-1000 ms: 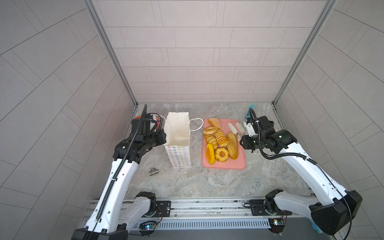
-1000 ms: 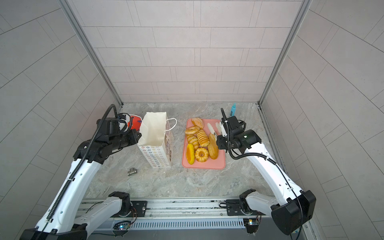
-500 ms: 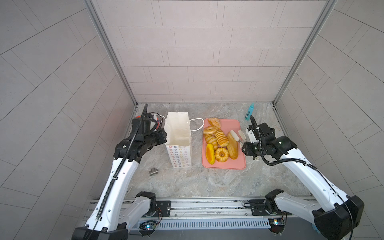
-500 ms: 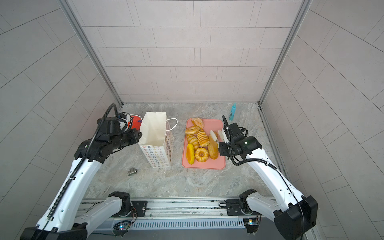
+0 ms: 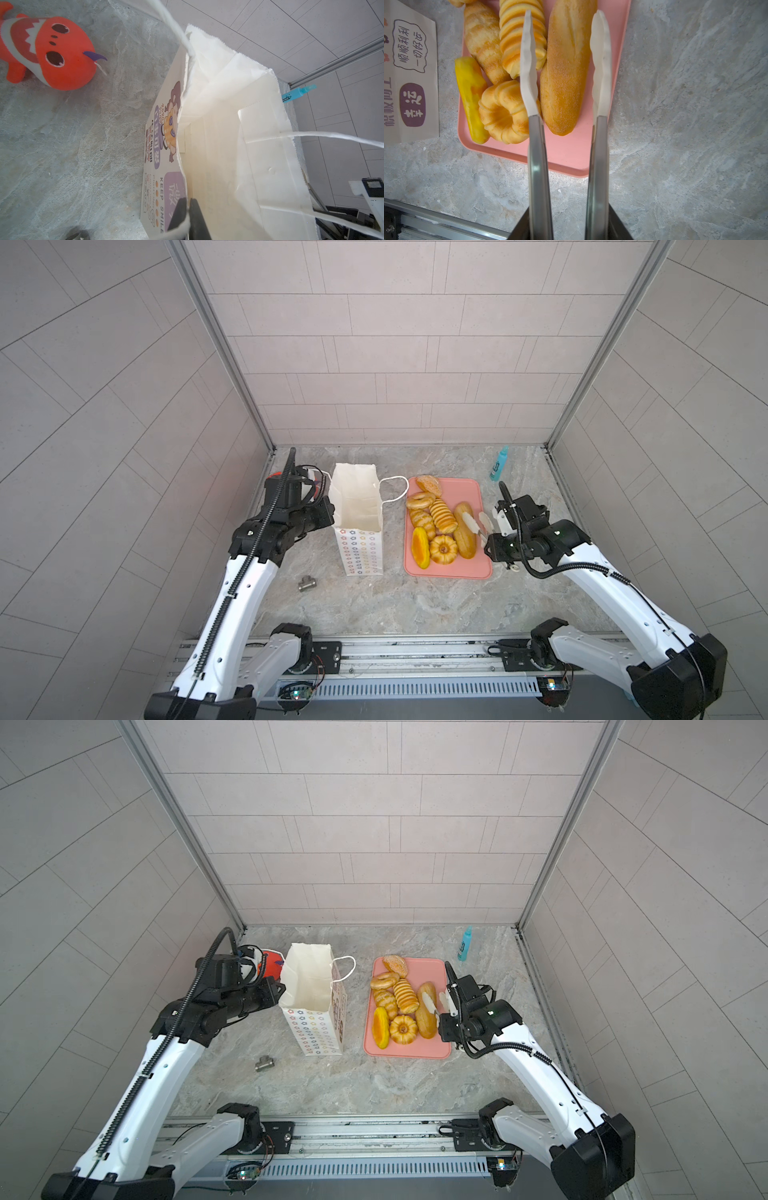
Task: Place the fake bread into the paper bag
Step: 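Lower the tongs onto the long golden bread roll and pinch it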
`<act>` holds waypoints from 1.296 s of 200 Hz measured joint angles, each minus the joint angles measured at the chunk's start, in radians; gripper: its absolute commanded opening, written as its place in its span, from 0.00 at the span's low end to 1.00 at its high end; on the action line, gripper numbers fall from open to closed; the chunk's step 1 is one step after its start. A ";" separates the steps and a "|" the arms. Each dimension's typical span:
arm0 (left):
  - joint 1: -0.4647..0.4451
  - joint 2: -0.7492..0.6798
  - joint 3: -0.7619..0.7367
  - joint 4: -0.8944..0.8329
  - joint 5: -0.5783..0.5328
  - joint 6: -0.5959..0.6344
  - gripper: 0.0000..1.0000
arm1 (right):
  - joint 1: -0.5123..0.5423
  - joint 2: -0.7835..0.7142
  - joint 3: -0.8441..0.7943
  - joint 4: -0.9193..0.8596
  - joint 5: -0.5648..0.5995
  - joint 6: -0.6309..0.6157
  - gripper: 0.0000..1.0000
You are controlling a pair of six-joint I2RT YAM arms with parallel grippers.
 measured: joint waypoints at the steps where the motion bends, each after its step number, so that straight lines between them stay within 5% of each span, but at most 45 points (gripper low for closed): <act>1: 0.000 0.000 0.000 0.000 0.000 0.000 0.10 | 0.000 0.000 -0.001 0.000 0.000 0.000 0.45; 259: 0.000 0.000 -0.011 0.003 0.000 -0.001 0.10 | 0.003 -0.002 -0.167 0.093 -0.076 0.063 0.50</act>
